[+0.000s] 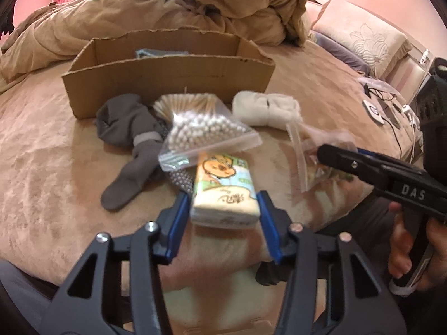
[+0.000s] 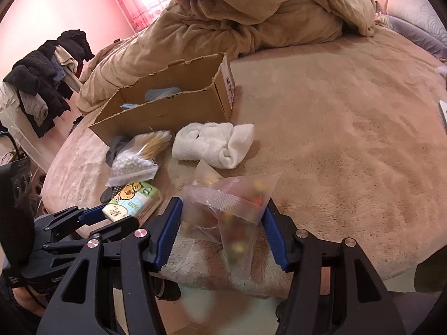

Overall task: Organize objects
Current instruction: 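Carry the tissue pack and candy bag into the box and release both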

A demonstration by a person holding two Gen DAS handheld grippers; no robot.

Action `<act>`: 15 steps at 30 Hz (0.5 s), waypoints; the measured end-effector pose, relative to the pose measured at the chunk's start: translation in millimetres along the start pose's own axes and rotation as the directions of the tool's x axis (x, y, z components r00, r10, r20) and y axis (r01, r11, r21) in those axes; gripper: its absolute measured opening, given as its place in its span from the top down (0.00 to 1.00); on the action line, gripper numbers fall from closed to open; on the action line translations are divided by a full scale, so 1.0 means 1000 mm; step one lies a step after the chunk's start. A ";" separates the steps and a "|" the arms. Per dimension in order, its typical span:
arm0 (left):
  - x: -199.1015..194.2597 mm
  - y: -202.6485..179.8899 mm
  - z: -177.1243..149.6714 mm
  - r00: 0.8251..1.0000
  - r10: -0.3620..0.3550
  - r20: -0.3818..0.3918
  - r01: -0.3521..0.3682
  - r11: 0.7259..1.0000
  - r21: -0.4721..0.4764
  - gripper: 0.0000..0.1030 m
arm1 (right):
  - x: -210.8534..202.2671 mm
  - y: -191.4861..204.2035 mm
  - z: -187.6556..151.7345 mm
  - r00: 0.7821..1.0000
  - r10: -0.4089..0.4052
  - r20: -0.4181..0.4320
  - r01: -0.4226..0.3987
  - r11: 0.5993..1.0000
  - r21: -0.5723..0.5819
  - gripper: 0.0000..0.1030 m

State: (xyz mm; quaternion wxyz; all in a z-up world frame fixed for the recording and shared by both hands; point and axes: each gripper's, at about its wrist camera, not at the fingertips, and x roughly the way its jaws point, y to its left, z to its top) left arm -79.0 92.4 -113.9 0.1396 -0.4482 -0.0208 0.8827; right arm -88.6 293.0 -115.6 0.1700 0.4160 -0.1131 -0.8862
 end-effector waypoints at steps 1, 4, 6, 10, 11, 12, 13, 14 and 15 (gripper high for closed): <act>-0.003 0.002 -0.002 1.000 -0.003 0.003 0.003 1.000 -0.002 0.52 | -0.001 0.000 0.000 1.000 0.000 0.003 0.000 1.000 0.002 0.42; -0.009 0.003 -0.004 1.000 -0.012 0.008 0.012 1.000 -0.005 0.52 | -0.006 0.001 0.001 1.000 0.000 0.010 0.000 1.000 0.003 0.42; -0.009 0.001 -0.004 1.000 -0.009 0.013 0.009 1.000 -0.002 0.52 | -0.010 0.003 0.001 1.000 0.001 0.018 -0.001 1.000 -0.001 0.42; 0.005 -0.001 -0.009 0.999 0.035 -0.033 -0.033 0.998 0.059 0.51 | -0.013 0.007 0.001 1.000 0.003 0.020 -0.003 1.000 -0.004 0.42; 0.010 -0.003 -0.012 0.996 0.066 -0.055 -0.061 0.994 0.090 0.50 | -0.013 0.008 0.001 1.000 0.004 0.018 -0.004 1.000 -0.005 0.42; 0.011 -0.003 -0.014 0.995 0.086 -0.058 -0.080 0.992 0.102 0.49 | -0.011 0.008 0.001 1.000 0.004 0.013 -0.004 1.000 -0.007 0.42; 0.010 -0.004 -0.016 0.993 0.105 -0.051 -0.099 0.989 0.111 0.48 | -0.010 0.008 0.000 1.000 0.005 0.010 -0.005 1.000 -0.008 0.42; 0.007 -0.004 -0.018 0.993 0.113 -0.041 -0.108 0.988 0.112 0.44 | -0.009 0.008 0.000 1.000 0.006 0.004 -0.006 1.000 -0.010 0.42; 0.002 -0.005 -0.019 0.993 0.116 -0.020 -0.113 0.987 0.112 0.44 | -0.006 0.008 -0.001 1.000 0.008 -0.005 -0.008 1.000 -0.009 0.42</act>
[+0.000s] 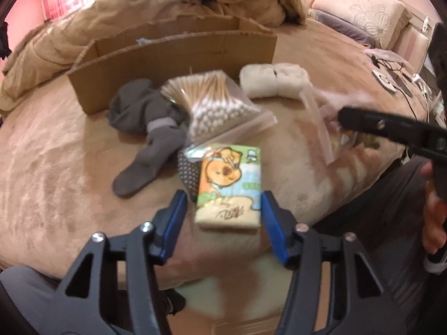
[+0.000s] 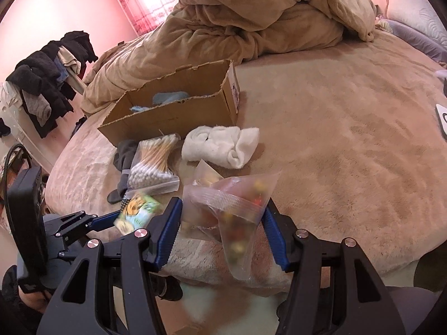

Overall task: Organize objects
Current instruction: 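Carry the tissue pack and candy bag into the box and release both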

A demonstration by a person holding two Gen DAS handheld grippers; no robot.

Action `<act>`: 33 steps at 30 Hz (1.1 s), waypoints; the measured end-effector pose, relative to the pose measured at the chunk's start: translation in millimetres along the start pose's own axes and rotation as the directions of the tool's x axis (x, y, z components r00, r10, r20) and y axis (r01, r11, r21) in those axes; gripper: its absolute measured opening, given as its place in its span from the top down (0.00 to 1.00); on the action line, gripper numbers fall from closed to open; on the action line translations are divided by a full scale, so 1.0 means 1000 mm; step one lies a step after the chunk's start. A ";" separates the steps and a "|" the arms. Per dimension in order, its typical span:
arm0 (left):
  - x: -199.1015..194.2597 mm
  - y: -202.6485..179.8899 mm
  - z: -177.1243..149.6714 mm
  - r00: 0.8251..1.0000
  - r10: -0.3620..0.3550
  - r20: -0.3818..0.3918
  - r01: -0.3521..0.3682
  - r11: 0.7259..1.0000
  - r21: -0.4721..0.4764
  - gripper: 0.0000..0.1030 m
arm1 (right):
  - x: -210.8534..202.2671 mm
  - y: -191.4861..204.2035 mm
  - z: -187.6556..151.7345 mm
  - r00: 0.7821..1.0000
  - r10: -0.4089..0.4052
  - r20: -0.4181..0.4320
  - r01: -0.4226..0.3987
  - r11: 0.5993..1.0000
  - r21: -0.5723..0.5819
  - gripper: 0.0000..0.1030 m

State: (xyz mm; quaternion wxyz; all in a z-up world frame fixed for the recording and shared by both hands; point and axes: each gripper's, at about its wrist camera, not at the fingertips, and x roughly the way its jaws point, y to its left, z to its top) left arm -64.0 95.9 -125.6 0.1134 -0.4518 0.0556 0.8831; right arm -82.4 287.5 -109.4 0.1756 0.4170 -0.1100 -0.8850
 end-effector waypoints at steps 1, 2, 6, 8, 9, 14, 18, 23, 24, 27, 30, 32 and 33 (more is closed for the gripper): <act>-0.006 -0.001 -0.001 1.000 0.003 0.021 -0.004 1.000 0.003 0.43 | 0.001 0.000 -0.001 1.000 0.001 -0.005 -0.001 1.000 0.001 0.42; -0.012 -0.003 0.000 0.999 0.007 0.050 -0.008 1.000 0.018 0.40 | 0.003 0.000 -0.002 1.000 0.001 -0.009 -0.001 1.000 0.001 0.42; -0.022 -0.014 0.004 0.992 0.016 0.122 -0.024 0.997 0.067 0.37 | 0.005 -0.002 -0.002 1.000 0.005 -0.012 -0.005 1.000 0.003 0.42; -0.017 -0.022 0.005 0.993 0.014 0.115 -0.027 0.994 0.108 0.37 | 0.004 -0.002 -0.002 1.000 0.008 -0.007 -0.007 1.000 0.006 0.42; -0.010 -0.025 0.005 0.994 0.018 0.103 -0.031 0.992 0.126 0.37 | 0.004 -0.004 -0.002 1.000 0.008 -0.006 -0.008 1.000 0.009 0.42; 0.012 -0.022 0.002 0.996 0.062 0.065 -0.069 0.992 0.110 0.37 | 0.002 -0.008 -0.003 1.000 0.006 -0.001 -0.006 1.000 0.018 0.42; 0.025 -0.011 0.000 1.000 0.012 0.027 -0.014 0.998 0.059 0.42 | 0.001 -0.009 -0.004 1.000 0.007 0.000 -0.007 1.000 0.021 0.42; 0.019 -0.006 0.003 0.999 -0.018 0.051 0.017 1.000 0.022 0.55 | 0.000 -0.009 -0.003 1.000 0.011 0.010 -0.011 1.000 0.015 0.42; 0.018 -0.007 0.003 0.998 -0.021 0.053 0.020 1.000 0.021 0.55 | 0.000 -0.008 -0.003 1.000 0.011 0.013 -0.011 1.000 0.013 0.42; 0.010 -0.004 0.004 0.997 -0.045 0.061 0.045 0.999 -0.004 0.55 | -0.004 -0.006 -0.001 1.000 0.018 0.017 -0.018 1.000 0.009 0.42; -0.013 -0.004 0.009 0.992 -0.068 0.104 0.070 0.998 -0.011 0.55 | -0.013 0.000 0.001 1.000 0.019 0.025 -0.019 1.000 0.001 0.42; -0.031 -0.002 0.016 0.987 -0.092 0.135 0.095 0.995 -0.017 0.55 | -0.022 0.006 0.004 0.999 0.019 0.039 -0.018 1.000 -0.011 0.42; -0.040 -0.002 0.019 0.983 -0.101 0.151 0.105 0.994 -0.019 0.55 | -0.027 0.010 0.006 0.999 0.022 0.047 -0.021 1.000 -0.017 0.42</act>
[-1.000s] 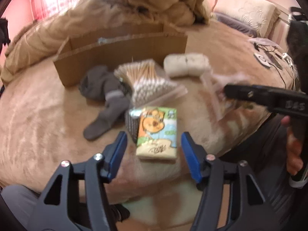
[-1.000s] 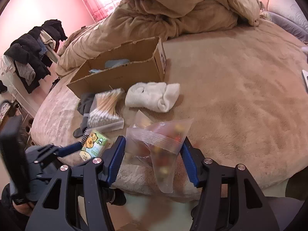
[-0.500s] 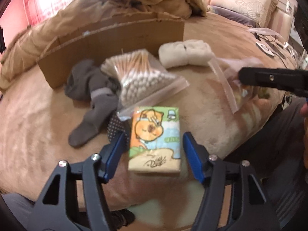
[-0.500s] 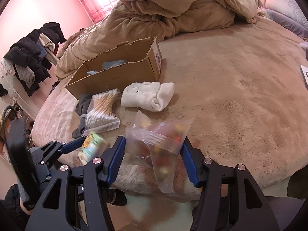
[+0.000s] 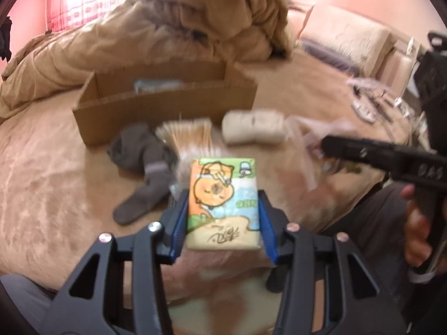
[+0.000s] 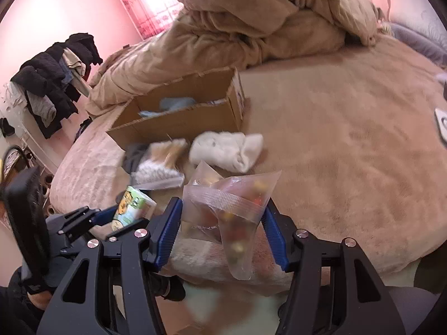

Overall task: Organize objects
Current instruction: 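Carry the tissue pack and candy bag into the box and release both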

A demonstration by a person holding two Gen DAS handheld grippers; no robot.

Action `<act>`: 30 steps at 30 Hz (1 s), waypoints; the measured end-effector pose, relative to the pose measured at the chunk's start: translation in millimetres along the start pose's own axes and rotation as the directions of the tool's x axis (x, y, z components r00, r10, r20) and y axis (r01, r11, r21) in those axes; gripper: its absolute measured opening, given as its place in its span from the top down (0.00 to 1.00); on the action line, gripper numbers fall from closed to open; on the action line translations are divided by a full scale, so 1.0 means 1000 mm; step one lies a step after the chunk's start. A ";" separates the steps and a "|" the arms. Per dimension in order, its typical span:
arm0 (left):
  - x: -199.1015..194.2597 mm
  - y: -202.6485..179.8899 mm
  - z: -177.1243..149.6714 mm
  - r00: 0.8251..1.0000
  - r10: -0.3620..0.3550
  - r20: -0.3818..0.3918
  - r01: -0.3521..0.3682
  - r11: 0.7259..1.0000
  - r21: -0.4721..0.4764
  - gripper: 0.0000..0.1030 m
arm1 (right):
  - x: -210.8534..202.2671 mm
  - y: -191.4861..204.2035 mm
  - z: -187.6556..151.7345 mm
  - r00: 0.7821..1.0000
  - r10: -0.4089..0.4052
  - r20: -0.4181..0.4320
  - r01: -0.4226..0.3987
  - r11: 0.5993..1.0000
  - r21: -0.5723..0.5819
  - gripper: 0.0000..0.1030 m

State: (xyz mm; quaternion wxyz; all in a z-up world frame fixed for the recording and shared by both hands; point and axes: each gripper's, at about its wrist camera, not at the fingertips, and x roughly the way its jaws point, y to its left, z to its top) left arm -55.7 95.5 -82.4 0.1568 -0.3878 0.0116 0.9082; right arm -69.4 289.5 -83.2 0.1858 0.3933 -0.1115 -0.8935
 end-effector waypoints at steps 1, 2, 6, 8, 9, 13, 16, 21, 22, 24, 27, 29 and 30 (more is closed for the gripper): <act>-0.008 0.000 0.004 1.000 -0.008 0.017 0.009 1.000 -0.002 0.55 | -0.005 0.004 0.003 1.000 0.002 0.009 -0.002 1.000 -0.006 0.42; -0.017 0.001 0.008 0.999 -0.017 0.036 0.017 1.000 -0.006 0.55 | -0.009 0.007 0.005 1.000 0.004 0.015 -0.003 1.000 -0.011 0.42; -0.046 0.010 0.027 0.994 -0.048 0.094 0.051 0.998 -0.029 0.55 | -0.024 0.020 0.018 0.999 0.011 0.044 -0.010 0.999 -0.032 0.42; -0.060 0.018 0.036 0.991 -0.050 0.123 0.056 0.998 -0.042 0.55 | -0.030 0.027 0.026 0.998 0.018 0.058 -0.016 0.999 -0.045 0.42; -0.066 0.023 0.040 0.989 -0.049 0.136 0.056 0.997 -0.048 0.55 | -0.033 0.031 0.030 0.998 0.024 0.065 -0.020 0.998 -0.052 0.42; -0.083 0.042 0.053 0.982 -0.026 0.188 0.038 0.998 -0.057 0.55 | -0.035 0.044 0.050 0.995 0.047 0.086 -0.041 0.996 -0.073 0.42; -0.087 0.062 0.065 0.977 -0.007 0.214 0.025 0.996 -0.082 0.55 | -0.031 0.056 0.064 0.994 0.050 0.095 -0.041 0.994 -0.099 0.42; -0.085 0.094 0.079 0.968 0.019 0.249 0.012 0.993 -0.121 0.55 | -0.019 0.073 0.089 0.993 0.058 0.105 -0.044 0.990 -0.135 0.42; -0.083 0.100 0.083 0.967 0.020 0.254 0.013 0.992 -0.128 0.55 | -0.016 0.076 0.093 0.993 0.058 0.105 -0.042 0.989 -0.142 0.42; -0.079 0.109 0.089 0.966 0.022 0.258 0.013 0.991 -0.132 0.55 | -0.009 0.079 0.101 0.993 0.056 0.104 -0.040 0.988 -0.151 0.42; -0.069 0.121 0.102 0.964 0.038 0.262 -0.004 0.992 -0.128 0.55 | 0.000 0.084 0.114 0.993 0.057 0.106 -0.040 0.987 -0.159 0.42; -0.057 0.130 0.112 0.966 0.041 0.253 -0.008 0.991 -0.131 0.55 | 0.009 0.087 0.122 0.993 0.053 0.106 -0.035 0.985 -0.166 0.42; -0.053 0.132 0.114 0.968 0.042 0.247 -0.009 0.991 -0.134 0.55 | 0.013 0.087 0.124 0.993 0.052 0.105 -0.034 0.985 -0.168 0.42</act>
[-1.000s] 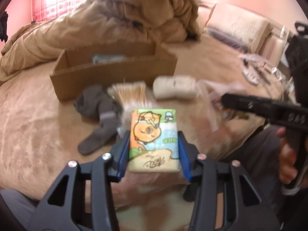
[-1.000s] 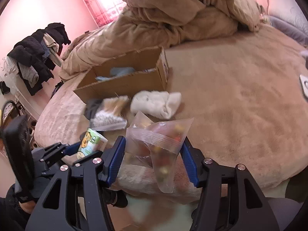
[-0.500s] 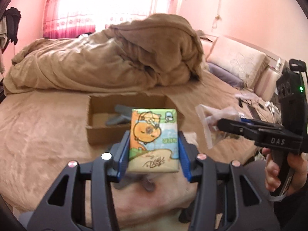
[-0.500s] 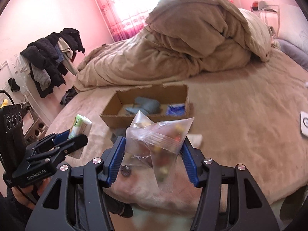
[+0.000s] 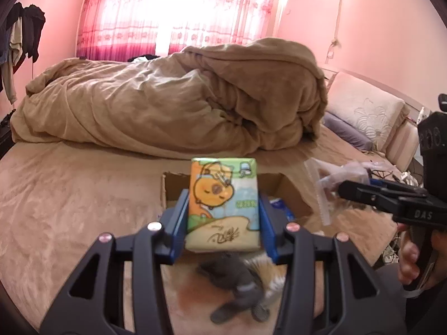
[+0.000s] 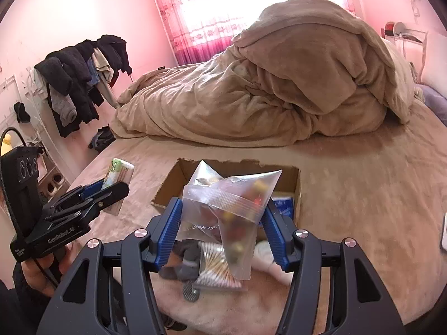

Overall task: Organize objects
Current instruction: 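Carry the tissue pack and candy bag into the box and release both, then grasp the grey socks with the left gripper while the right grasps the white socks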

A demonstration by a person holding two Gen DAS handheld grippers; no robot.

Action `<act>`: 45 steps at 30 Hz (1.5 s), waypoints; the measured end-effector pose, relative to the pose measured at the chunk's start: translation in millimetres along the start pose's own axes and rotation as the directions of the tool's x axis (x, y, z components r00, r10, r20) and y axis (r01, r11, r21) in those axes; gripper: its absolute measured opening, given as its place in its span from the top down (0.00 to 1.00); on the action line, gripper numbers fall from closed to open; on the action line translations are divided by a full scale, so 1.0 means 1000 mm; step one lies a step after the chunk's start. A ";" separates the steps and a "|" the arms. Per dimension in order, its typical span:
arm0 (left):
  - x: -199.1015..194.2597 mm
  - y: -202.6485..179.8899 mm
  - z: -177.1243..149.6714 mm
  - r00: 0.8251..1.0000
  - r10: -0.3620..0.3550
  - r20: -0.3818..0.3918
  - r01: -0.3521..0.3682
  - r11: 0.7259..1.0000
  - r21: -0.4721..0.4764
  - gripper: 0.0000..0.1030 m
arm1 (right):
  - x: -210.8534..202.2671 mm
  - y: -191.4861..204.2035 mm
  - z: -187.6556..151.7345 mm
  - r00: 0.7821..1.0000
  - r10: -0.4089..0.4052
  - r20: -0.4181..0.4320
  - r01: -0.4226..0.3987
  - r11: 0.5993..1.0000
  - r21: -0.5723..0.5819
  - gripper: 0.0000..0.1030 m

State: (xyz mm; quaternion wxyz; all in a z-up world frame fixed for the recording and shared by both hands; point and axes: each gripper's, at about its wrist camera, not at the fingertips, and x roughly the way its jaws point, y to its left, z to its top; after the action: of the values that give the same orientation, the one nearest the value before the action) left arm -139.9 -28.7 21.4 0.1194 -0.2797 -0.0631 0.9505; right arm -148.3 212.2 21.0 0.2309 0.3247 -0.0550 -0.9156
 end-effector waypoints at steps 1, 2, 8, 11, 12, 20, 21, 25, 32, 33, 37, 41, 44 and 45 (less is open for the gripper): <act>0.006 0.003 0.001 1.000 0.003 -0.006 -0.003 1.000 -0.003 0.55 | 0.005 -0.001 0.002 1.000 0.001 -0.004 -0.001 1.000 0.000 0.42; 0.013 0.006 0.002 1.000 0.006 -0.010 -0.006 1.000 -0.006 0.55 | 0.010 -0.002 0.004 1.000 0.002 -0.007 -0.002 1.000 0.000 0.42; 0.062 0.020 0.002 0.998 0.038 -0.059 -0.039 0.999 -0.018 0.55 | 0.042 -0.017 0.010 0.999 -0.005 -0.032 0.006 1.000 0.008 0.42; 0.084 0.025 0.001 0.995 0.037 -0.092 -0.040 0.999 -0.026 0.55 | 0.060 -0.028 0.013 0.999 -0.025 -0.045 0.026 1.000 0.015 0.42; 0.090 0.025 0.001 0.995 0.038 -0.097 -0.041 0.999 -0.026 0.55 | 0.067 -0.033 0.014 0.998 -0.027 -0.053 0.028 0.999 0.022 0.42; 0.126 0.032 -0.002 0.984 0.037 -0.173 -0.044 0.998 -0.034 0.54 | 0.107 -0.057 0.016 0.994 -0.033 -0.101 0.038 0.998 0.047 0.42; 0.128 0.032 -0.003 0.983 0.038 -0.181 -0.045 0.998 -0.035 0.54 | 0.113 -0.058 0.014 0.993 -0.032 -0.112 0.038 0.998 0.045 0.42; 0.134 0.035 -0.005 0.981 0.057 -0.184 -0.066 0.997 -0.045 0.47 | 0.126 -0.059 0.010 0.990 -0.065 -0.127 0.069 0.997 0.025 0.41; 0.111 0.026 0.000 0.991 0.069 -0.113 -0.073 0.997 -0.028 0.34 | 0.120 -0.059 0.006 0.987 -0.092 -0.130 0.094 0.995 0.010 0.33; 0.107 0.026 0.000 0.991 0.067 -0.114 -0.071 0.997 -0.032 0.34 | 0.116 -0.058 0.005 0.988 -0.092 -0.127 0.093 0.996 0.008 0.33; 0.081 0.019 0.000 0.993 0.071 -0.100 -0.074 0.997 -0.027 0.33 | 0.088 -0.050 0.006 0.989 -0.114 -0.092 0.114 0.993 -0.002 0.33; 0.044 0.004 0.006 0.996 0.061 -0.058 -0.062 0.998 -0.012 0.33 | 0.050 -0.037 0.006 0.983 -0.173 -0.057 0.172 0.985 -0.027 0.33; 0.016 -0.010 0.007 0.998 0.047 -0.037 -0.047 0.999 0.002 0.32 | 0.021 -0.025 0.002 0.982 -0.189 -0.026 0.187 0.981 -0.050 0.33; 0.007 -0.013 0.006 0.999 0.037 -0.034 -0.037 0.999 -0.002 0.32 | 0.011 -0.022 0.000 0.982 -0.189 -0.019 0.188 0.981 -0.053 0.32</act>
State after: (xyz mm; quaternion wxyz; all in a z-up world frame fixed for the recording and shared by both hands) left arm -146.7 -14.2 25.0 0.1023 -0.2971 -0.0570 0.9476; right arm -164.5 226.7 9.7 0.1521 0.3335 0.0021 -0.9304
